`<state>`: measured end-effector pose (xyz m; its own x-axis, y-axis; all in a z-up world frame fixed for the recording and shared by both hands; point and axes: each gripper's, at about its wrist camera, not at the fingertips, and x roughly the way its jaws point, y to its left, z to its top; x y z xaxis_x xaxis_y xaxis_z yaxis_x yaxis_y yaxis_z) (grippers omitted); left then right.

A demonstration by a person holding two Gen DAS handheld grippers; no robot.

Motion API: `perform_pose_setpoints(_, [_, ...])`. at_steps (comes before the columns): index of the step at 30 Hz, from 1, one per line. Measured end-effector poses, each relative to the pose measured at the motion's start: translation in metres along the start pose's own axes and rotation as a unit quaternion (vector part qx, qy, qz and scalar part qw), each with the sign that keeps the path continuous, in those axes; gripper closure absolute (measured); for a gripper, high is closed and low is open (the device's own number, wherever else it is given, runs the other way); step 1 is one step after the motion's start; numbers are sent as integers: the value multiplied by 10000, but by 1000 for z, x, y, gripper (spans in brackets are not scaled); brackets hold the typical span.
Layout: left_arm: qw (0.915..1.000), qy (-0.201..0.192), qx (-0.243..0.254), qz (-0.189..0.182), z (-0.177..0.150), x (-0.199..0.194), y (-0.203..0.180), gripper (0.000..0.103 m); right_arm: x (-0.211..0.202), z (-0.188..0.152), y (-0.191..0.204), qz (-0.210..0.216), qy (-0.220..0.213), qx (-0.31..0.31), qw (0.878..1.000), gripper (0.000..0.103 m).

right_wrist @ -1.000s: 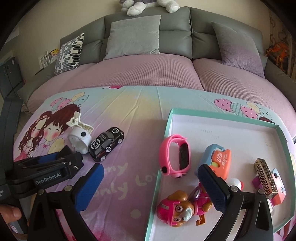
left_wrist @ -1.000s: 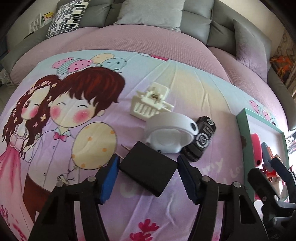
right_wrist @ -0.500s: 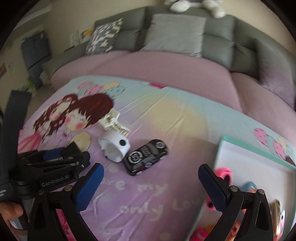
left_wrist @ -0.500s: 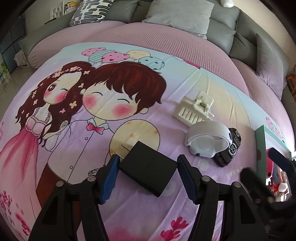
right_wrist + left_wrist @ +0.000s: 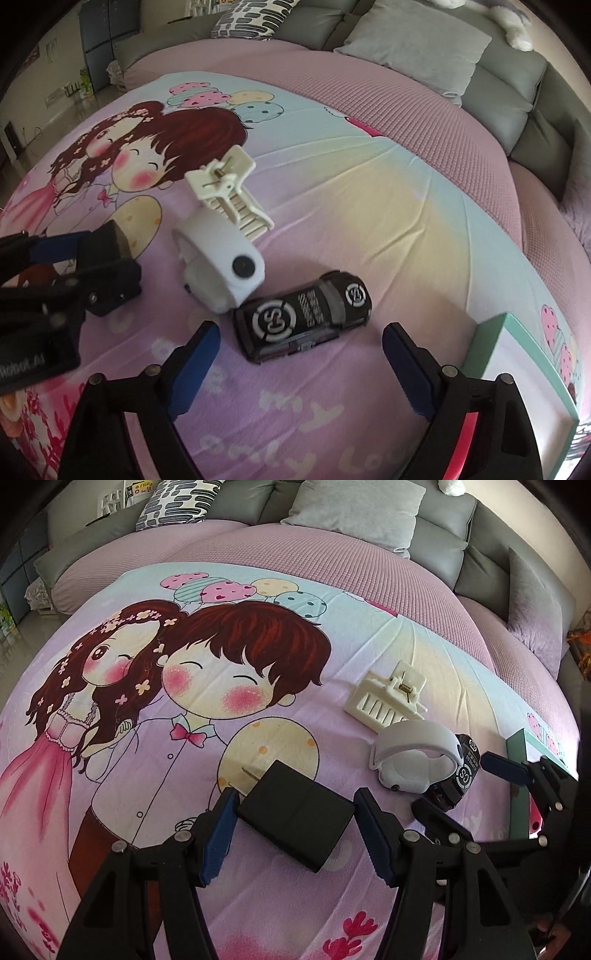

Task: Organize rigid objects
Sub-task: 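Grasp the black toy car with the right tool while the left tool grasps the black charger, then carry the toy car and charger over the tray with both tools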

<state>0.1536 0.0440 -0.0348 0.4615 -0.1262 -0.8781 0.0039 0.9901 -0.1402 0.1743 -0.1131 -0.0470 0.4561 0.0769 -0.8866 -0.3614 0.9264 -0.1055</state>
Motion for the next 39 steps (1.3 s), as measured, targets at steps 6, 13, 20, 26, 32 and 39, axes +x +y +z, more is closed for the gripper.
perform_pose_setpoints(6, [10000,-3,47,24,0,0,-1,38,2,4,1,156,-11,-74,9999,24])
perform_pose_setpoints(13, [9999,90,102,54,0,4,-2,38,-6,-3,2,101,-98,107,9998,25])
perform_pose_setpoints(20, [9997,101,183,129,-1,5,-6,38,-30,-22,3,23,-414,519,9978,25])
perform_pose_setpoints(26, [9997,75,170,140,-1,5,-9,38,-51,-33,2,-234,-696,790,9942,25])
perform_pose_setpoints(32, [9995,54,228,188,0,4,-13,38,-76,-48,-6,-452,-949,1282,9862,25])
perform_pose_setpoints(39, [9993,-105,288,219,3,-7,-22,38,-101,-69,-19,-594,-1105,1913,9735,25])
